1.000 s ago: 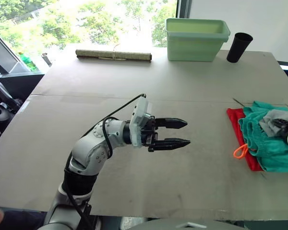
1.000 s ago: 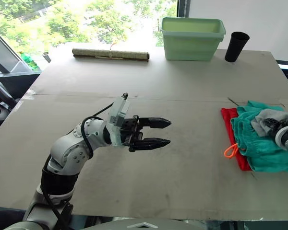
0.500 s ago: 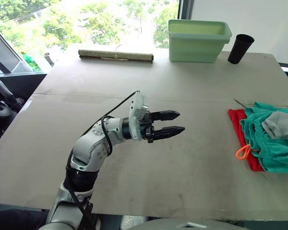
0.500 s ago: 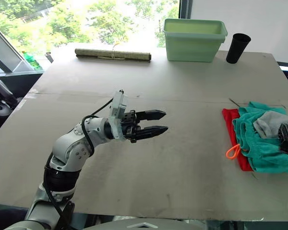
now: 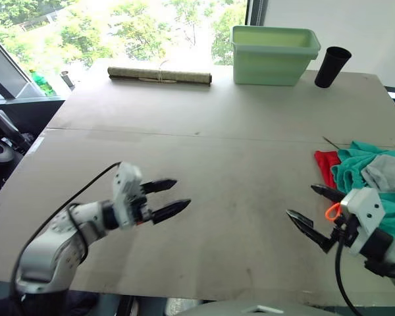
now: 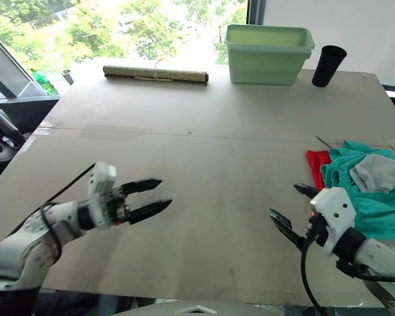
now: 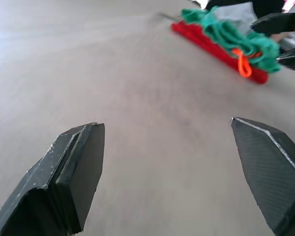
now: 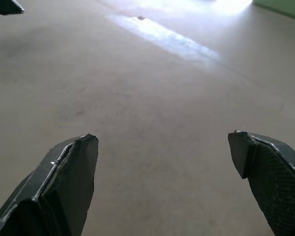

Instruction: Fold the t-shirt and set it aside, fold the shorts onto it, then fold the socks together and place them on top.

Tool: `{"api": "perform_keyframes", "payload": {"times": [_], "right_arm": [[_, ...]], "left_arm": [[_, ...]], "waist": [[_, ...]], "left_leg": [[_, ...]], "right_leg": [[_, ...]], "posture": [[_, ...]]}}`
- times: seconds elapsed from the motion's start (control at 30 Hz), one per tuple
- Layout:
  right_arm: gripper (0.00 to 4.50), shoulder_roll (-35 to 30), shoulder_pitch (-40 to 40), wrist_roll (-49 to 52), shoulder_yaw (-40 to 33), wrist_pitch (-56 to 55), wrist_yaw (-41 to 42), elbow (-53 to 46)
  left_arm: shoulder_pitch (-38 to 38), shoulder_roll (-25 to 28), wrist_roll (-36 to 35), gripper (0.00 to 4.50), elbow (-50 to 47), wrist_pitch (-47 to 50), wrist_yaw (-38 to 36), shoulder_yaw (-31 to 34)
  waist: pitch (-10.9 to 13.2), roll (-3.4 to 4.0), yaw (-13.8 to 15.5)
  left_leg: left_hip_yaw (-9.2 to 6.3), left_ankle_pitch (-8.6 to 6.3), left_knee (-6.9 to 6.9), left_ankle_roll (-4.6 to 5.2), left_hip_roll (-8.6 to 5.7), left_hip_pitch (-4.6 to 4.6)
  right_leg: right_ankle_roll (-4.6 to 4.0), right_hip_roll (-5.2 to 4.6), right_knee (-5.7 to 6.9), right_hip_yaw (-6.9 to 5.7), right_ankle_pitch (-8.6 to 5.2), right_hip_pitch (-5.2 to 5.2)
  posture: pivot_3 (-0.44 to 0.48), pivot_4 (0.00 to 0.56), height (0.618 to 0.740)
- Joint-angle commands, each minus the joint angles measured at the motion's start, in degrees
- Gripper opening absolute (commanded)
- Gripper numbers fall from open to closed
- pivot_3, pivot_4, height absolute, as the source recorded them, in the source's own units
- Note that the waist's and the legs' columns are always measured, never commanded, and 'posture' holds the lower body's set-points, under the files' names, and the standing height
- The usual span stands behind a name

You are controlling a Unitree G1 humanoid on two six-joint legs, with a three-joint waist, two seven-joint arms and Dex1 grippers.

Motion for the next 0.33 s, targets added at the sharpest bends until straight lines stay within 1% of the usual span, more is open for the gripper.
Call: {"api": "perform_keyframes", "payload": {"times": [0.03,0.07,0.17,0.27,0.33], "right_arm": [[4.50,2.6,6.8,-0.5,-10.3,-3.0,6.9,1.0],[4.50,3.0,8.0,-0.4,-12.0,-3.3,8.5,1.4],[4.50,3.0,8.9,-1.3,-14.8,-4.1,13.2,4.1],[4.50,3.3,9.9,-2.9,-15.4,-5.3,17.4,6.5],[4.50,4.4,10.4,-3.8,-15.5,-5.9,18.5,7.3]], "left_arm": [[6.7,2.1,1.5,4.44,-2.0,-3.5,-2.6,6.7],[8.0,2.4,1.8,4.44,-1.7,-3.9,-2.9,7.5],[9.7,3.4,2.1,4.44,-1.0,-4.7,-4.3,8.5],[7.9,3.7,1.9,4.44,-0.3,-4.4,-4.3,7.2],[6.5,4.2,0.4,4.44,-0.5,-2.4,-4.2,6.4]], "waist": [[0.0,-0.04,0.1],[0.0,0.00,0.1],[0.1,0.14,-0.4],[0.1,0.19,-0.8],[0.1,0.20,-0.8]], "left_leg": [[0.01,-0.06,0.00,-0.01,-0.01,0.06],[-0.01,-0.19,0.03,-0.22,0.00,0.04],[-0.02,-0.20,0.05,-0.27,0.04,0.12],[-0.02,-0.21,0.00,-0.28,0.06,0.14],[-0.01,-0.21,0.00,-0.28,0.04,0.14]], "right_leg": [[0.00,-0.06,-0.02,-0.01,0.00,0.04],[0.00,-0.06,-0.02,-0.03,0.00,0.02],[0.21,-0.11,0.01,-0.02,-0.11,0.02],[0.20,-0.41,0.02,-0.31,-0.10,0.00],[0.19,-0.50,0.07,-0.39,-0.10,0.00]], "posture": [[0.000,0.150,0.740],[0.000,0.150,0.740],[0.000,0.150,0.740],[0.000,0.150,0.740],[0.000,0.150,0.740]]}}
